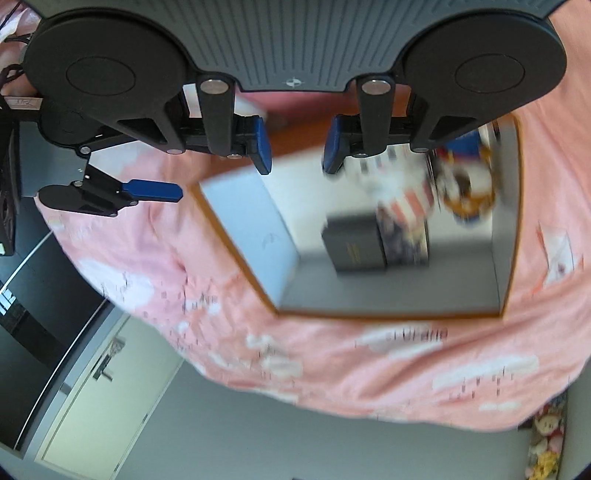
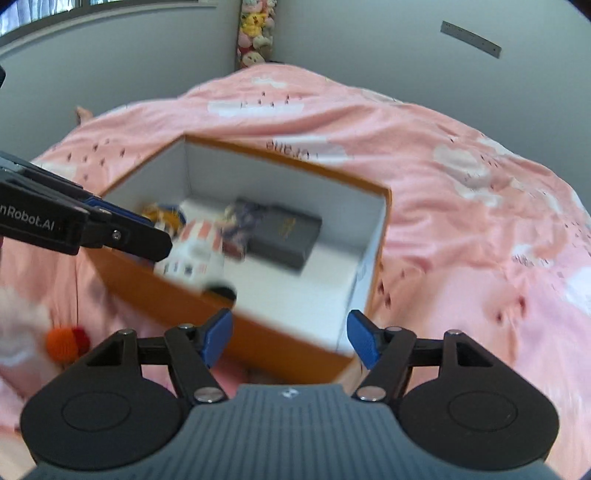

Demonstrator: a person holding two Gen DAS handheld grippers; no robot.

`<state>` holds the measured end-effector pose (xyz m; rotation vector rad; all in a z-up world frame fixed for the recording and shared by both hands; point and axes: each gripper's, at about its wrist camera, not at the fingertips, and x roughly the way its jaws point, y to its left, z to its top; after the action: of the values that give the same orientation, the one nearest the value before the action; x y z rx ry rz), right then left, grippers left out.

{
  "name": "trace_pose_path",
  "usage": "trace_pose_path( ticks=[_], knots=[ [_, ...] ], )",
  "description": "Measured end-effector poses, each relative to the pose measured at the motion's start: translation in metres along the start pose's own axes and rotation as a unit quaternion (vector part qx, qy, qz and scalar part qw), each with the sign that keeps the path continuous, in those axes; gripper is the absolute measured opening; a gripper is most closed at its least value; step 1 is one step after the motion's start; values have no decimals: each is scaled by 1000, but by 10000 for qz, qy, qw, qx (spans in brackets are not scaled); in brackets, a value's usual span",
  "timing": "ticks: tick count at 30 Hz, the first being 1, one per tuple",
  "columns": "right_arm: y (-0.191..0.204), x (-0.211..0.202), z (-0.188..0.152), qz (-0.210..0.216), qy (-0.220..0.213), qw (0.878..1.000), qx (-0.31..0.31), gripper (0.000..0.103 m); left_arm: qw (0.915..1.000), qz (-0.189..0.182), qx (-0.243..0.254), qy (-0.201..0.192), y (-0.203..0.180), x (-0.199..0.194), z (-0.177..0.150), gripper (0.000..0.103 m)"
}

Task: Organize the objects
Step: 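Withdraw both tools up from the orange box, then grasp the small tan cardboard box with the left tool while the right tool grasps the white long box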

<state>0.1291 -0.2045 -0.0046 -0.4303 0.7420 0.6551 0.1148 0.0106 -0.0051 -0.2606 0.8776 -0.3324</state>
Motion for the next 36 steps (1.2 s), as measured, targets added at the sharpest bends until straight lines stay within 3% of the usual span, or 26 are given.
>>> trace_pose_path(
  ticks=[5,7,9,14,16,18,21,27,32,36],
  knots=[
    [10,-7,-39,-123,594,9979,212,52,9975,-212,-41,679,-3,12,-44,34],
    [12,-9,-56,-70,813,9959,395,49,9948,-413,34,927,-10,17,-60,34],
    [15,-14,-70,23,946,9941,530,47,9916,-594,285,1110,-22,23,-71,34],
    [26,-37,-88,-435,811,9951,355,47,9819,-695,1284,1204,-57,33,-83,34],
    [28,-47,-92,-472,737,9955,367,39,9753,-698,1681,1254,-68,39,-92,34],
    [25,-53,-97,-401,770,9946,571,26,9657,-611,2154,1315,-81,46,-102,34],
    [17,-54,-105,-252,951,9909,922,25,9491,-479,2812,1339,-98,51,-116,39],
    [5,-38,-126,95,1407,9787,1491,26,9287,-268,3508,1171,-113,55,-131,53],
    [9,-28,-141,19,1782,9753,1306,25,9072,-164,4084,998,-130,61,-142,58],
    [5,-29,-148,57,1829,9728,1419,24,8907,-45,4468,838,-140,67,-149,62]
  ],
)
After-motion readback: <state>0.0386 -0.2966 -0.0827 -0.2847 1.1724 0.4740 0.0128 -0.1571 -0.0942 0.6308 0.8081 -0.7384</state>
